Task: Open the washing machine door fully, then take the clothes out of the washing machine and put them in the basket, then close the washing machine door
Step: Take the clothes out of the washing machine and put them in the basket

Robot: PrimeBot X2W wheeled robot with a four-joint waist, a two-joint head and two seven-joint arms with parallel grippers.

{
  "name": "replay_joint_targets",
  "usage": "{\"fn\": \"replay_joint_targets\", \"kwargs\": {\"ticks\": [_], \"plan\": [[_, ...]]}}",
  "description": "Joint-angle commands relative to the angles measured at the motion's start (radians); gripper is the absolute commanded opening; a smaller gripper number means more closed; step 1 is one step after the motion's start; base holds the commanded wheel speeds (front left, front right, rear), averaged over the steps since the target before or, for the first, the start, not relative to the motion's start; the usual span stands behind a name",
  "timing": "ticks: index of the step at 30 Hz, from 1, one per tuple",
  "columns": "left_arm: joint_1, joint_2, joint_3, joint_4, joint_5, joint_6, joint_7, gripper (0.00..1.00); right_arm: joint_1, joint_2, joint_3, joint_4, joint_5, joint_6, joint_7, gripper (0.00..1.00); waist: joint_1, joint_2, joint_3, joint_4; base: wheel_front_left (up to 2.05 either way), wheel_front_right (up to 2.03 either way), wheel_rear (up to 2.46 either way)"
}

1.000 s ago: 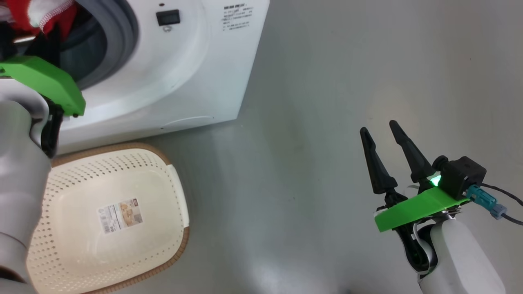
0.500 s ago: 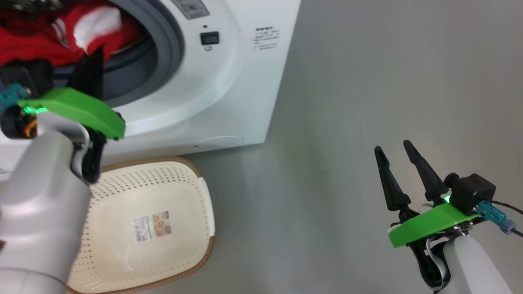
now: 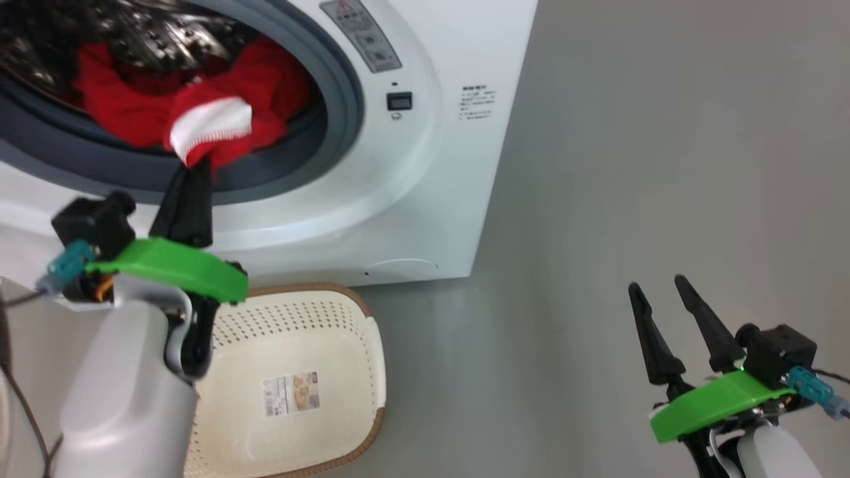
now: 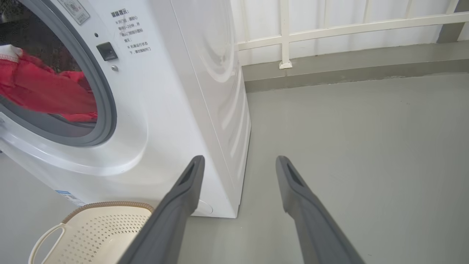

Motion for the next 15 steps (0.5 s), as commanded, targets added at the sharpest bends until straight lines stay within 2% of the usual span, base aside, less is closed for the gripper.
{"fn": "replay_joint_targets", "kwargs": {"ticks": [1,15], "plan": [[0.019,0.027,0.043,-0.046,0.012,-0.003,-0.009,0.0,0.019,-0.012,0.017,-0.02,-0.004,0.001,-0.012,1.0,0.0,0.0,-0.035,0.027,0.0,0.0,0.0],[0.237,-0.011,0.113,-0.293,0.043,-0.003,-0.009,0.0,0.066,-0.02,-0.014,-0.027,-0.003,0.001,-0.012,1.0,0.0,0.0,-0.078,0.078,0.0,0.0,0.0]]}}
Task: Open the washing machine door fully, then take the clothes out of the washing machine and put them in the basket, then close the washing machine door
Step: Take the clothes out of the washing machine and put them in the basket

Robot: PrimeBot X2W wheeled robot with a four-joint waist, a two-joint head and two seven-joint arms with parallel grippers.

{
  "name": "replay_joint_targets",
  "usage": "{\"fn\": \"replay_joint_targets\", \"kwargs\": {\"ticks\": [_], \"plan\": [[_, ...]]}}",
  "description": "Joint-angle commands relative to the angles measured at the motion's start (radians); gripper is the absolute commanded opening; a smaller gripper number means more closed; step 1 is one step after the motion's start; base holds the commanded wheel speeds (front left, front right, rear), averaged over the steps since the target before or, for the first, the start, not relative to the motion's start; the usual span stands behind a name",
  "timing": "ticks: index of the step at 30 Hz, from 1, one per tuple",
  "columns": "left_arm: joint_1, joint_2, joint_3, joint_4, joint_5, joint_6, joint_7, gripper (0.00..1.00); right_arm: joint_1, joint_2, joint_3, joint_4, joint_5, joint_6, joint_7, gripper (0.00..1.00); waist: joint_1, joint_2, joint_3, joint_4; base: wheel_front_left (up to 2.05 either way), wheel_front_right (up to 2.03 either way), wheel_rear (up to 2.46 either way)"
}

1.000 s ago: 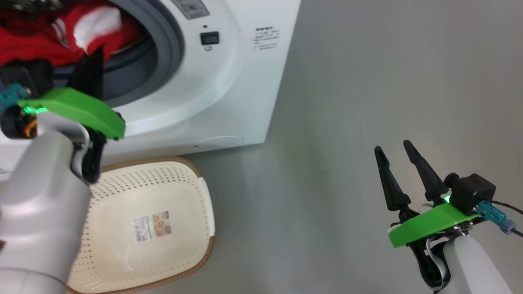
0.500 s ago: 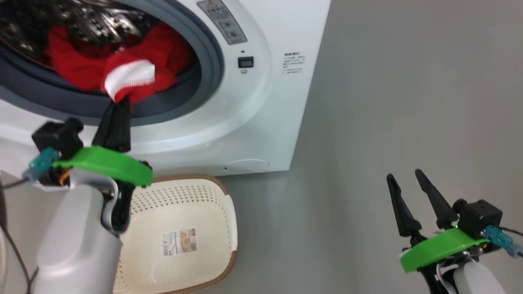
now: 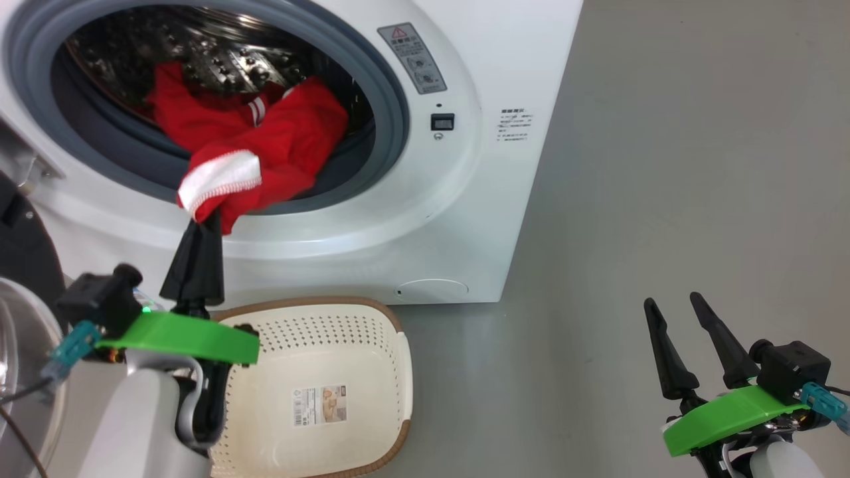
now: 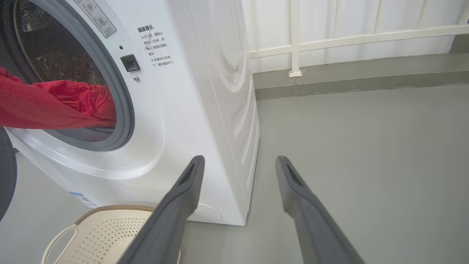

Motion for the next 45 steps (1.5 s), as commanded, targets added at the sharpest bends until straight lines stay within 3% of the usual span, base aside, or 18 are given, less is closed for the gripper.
{"fn": "replay_joint_targets", "kwargs": {"ticks": [1,17,24,31,45], "plan": [[0.011,0.025,0.038,-0.051,0.01,-0.003,-0.009,0.0,0.018,-0.014,0.019,-0.023,-0.002,0.002,-0.012,1.0,0.0,0.0,-0.007,0.008,0.0,0.0,0.0],[0.233,-0.011,0.123,-0.348,0.05,-0.003,-0.009,0.0,0.023,-0.027,0.006,-0.028,-0.001,0.002,-0.012,1.0,0.0,0.0,-0.011,0.038,0.0,0.0,0.0],[0.305,-0.024,0.12,-0.405,0.082,-0.003,-0.009,0.0,0.012,-0.027,0.007,-0.034,-0.003,0.002,-0.012,1.0,0.0,0.0,0.008,0.042,0.0,0.0,0.0],[0.311,-0.027,0.104,-0.23,0.077,-0.003,-0.009,0.0,-0.004,-0.025,0.023,-0.033,-0.002,0.002,-0.012,1.0,0.0,0.0,0.035,0.024,0.0,0.0,0.0],[0.154,-0.015,0.039,0.3,0.047,-0.003,-0.009,0.0,-0.035,-0.018,0.036,-0.036,0.002,0.002,-0.012,1.0,0.0,0.0,0.111,-0.037,0.0,0.0,0.0]]}}
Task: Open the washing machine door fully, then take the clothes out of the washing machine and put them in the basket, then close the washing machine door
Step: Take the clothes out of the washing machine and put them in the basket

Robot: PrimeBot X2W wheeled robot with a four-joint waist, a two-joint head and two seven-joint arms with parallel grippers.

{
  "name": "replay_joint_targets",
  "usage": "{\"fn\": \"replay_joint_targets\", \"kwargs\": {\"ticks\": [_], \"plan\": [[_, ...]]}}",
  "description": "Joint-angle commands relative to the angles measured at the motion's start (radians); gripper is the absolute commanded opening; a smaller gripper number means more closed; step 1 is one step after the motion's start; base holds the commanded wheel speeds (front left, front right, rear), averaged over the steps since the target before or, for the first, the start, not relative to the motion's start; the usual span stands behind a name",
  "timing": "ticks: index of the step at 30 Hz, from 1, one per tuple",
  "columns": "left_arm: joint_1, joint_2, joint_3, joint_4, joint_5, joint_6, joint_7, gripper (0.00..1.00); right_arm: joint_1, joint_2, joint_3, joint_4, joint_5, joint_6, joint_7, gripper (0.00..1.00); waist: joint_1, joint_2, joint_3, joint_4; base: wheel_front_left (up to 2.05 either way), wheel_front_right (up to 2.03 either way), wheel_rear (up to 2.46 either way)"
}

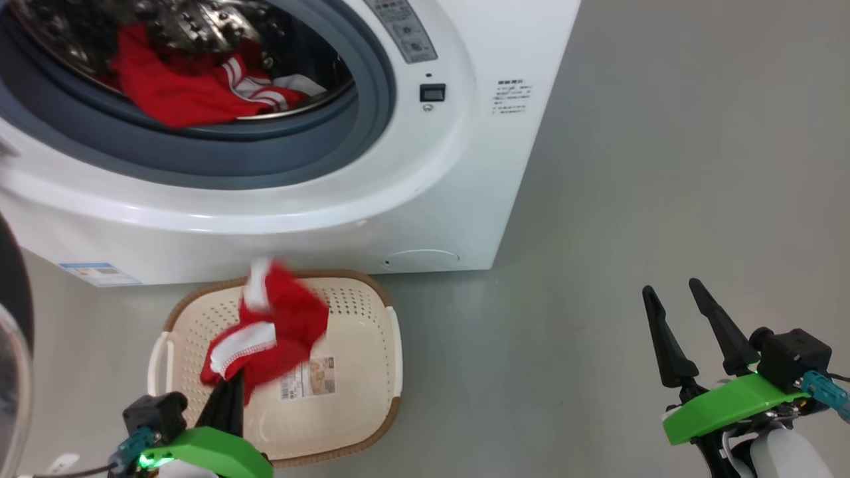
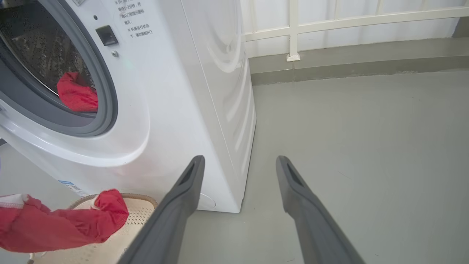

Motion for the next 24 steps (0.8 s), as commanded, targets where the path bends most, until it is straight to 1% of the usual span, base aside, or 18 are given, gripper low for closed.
{"fn": "replay_joint_targets", "kwargs": {"ticks": [1,2,7,17,24], "plan": [[-0.043,0.022,0.02,0.029,0.002,-0.003,-0.009,0.0,-0.016,-0.004,0.024,-0.026,0.002,0.002,-0.012,1.0,0.0,-0.0001,0.026,-0.022,0.0,0.0,0.0],[-0.043,0.022,0.02,0.029,0.002,-0.003,-0.009,0.0,-0.016,-0.004,0.024,-0.026,0.002,0.002,-0.012,1.0,0.0,-0.0001,0.026,-0.022,0.0,0.0,0.0],[-0.118,0.023,-0.025,0.152,0.009,-0.003,-0.009,0.0,-0.031,-0.003,0.027,-0.032,0.001,0.002,-0.012,1.0,0.0,-0.0001,0.069,-0.042,0.0,0.0,0.0],[-0.268,0.057,-0.058,0.368,0.007,-0.003,-0.009,0.0,-0.08,0.014,0.05,-0.059,-0.002,0.002,-0.012,1.0,0.0,-0.0001,0.197,-0.114,0.0,0.0,0.0],[-0.371,0.084,-0.083,0.509,0.009,-0.003,-0.009,0.0,-0.117,0.038,0.06,-0.073,-0.004,0.002,-0.012,1.0,0.0,-0.0001,0.284,-0.158,0.0,0.0,0.0]]}}
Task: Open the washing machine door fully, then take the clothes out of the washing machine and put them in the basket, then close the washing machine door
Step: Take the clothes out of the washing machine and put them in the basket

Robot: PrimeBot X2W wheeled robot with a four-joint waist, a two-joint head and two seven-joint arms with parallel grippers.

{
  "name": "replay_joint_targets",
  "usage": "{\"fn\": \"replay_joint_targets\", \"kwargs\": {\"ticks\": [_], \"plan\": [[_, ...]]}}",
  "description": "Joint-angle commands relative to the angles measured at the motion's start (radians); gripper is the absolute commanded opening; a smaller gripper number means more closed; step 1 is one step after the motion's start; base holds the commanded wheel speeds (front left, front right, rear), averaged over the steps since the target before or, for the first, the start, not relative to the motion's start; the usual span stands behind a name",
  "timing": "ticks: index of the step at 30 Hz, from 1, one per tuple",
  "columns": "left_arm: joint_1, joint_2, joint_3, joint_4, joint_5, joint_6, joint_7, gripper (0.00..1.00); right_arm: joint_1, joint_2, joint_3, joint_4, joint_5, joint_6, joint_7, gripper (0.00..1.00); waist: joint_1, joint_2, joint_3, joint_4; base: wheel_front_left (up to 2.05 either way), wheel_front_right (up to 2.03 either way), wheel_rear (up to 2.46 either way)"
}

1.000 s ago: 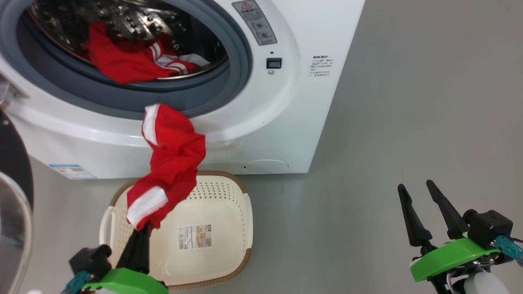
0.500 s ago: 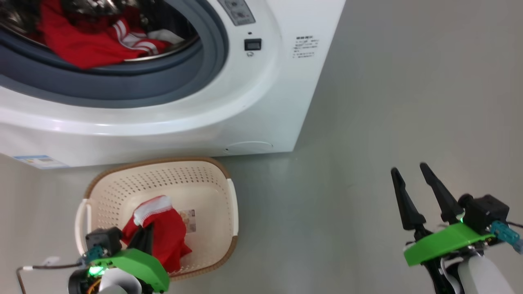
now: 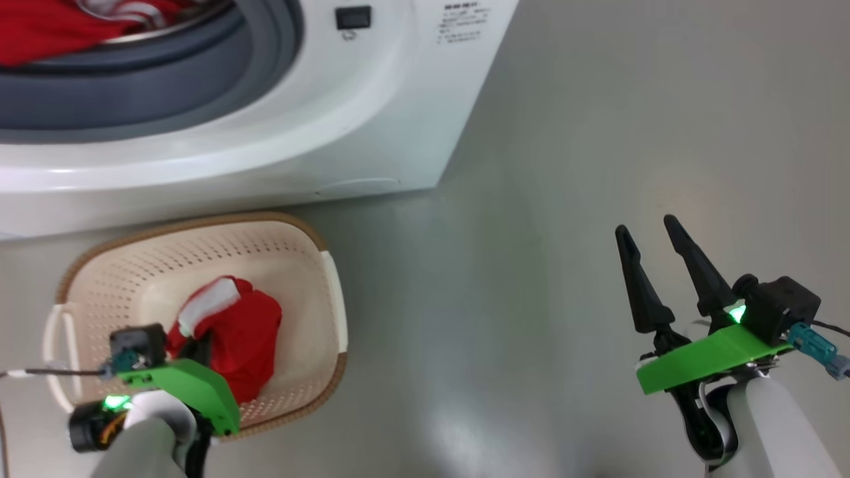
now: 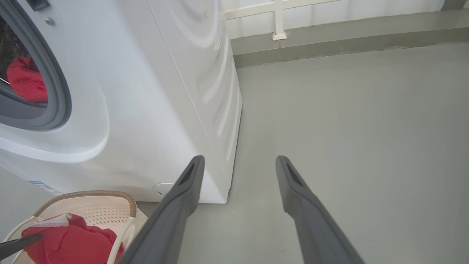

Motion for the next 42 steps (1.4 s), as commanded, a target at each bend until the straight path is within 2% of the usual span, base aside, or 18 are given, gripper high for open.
{"fn": "replay_joint_targets", "kwargs": {"ticks": [1,7,9,11,12,13,14,29,42], "plan": [[-0.017,0.042,0.023,0.009,-0.002,-0.003,-0.01,0.0,-0.002,0.003,0.022,-0.026,-0.005,0.002,-0.012,1.0,0.0,-0.0001,0.061,-0.046,0.0,0.0,0.0],[-0.063,0.057,0.041,0.08,-0.037,-0.003,-0.01,0.0,-0.013,0.005,0.02,-0.038,-0.008,0.002,-0.012,1.0,0.0,-0.0001,0.096,-0.066,0.0,0.0,0.0],[-0.067,0.061,0.048,0.091,-0.047,-0.003,-0.01,0.09,-0.014,0.004,0.016,-0.041,-0.009,0.002,-0.012,1.0,0.0,-0.0001,0.098,-0.067,0.0,0.0,0.0],[-0.071,0.06,0.051,0.096,-0.053,-0.003,-0.01,0.27,-0.013,0.004,0.012,-0.043,-0.01,0.002,-0.012,1.0,0.0,-0.0001,0.099,-0.065,0.0,0.0,0.0],[-0.073,0.058,0.055,0.096,-0.055,-0.003,-0.01,0.44,-0.012,0.003,0.008,-0.043,-0.011,0.002,-0.012,1.0,0.0,-0.0001,0.097,-0.062,0.0,0.0,0.0],[-0.074,0.054,0.058,0.095,-0.058,-0.003,-0.01,0.76,-0.011,0.001,0.004,-0.043,-0.012,0.002,-0.012,1.0,0.0,-0.0001,0.095,-0.057,0.0,0.0,0.0],[-0.074,0.052,0.061,0.093,-0.059,-0.003,-0.01,1.0,-0.011,0.0,0.001,-0.042,-0.014,0.002,-0.012,1.0,0.0,-0.0001,0.092,-0.052,0.0,0.0,0.0],[0.009,0.024,0.117,-0.036,-0.074,-0.003,-0.01,1.0,0.0,-0.008,0.011,-0.003,-0.01,0.002,-0.012,1.0,0.0,-0.0001,-0.033,0.02,0.0,0.0,0.0],[0.159,0.004,0.237,-0.293,0.022,-0.003,-0.01,1.0,0.048,-0.018,0.029,0.034,0.001,0.002,-0.012,1.0,0.0,-0.0001,-0.203,0.076,0.0,0.0,0.0]]}}
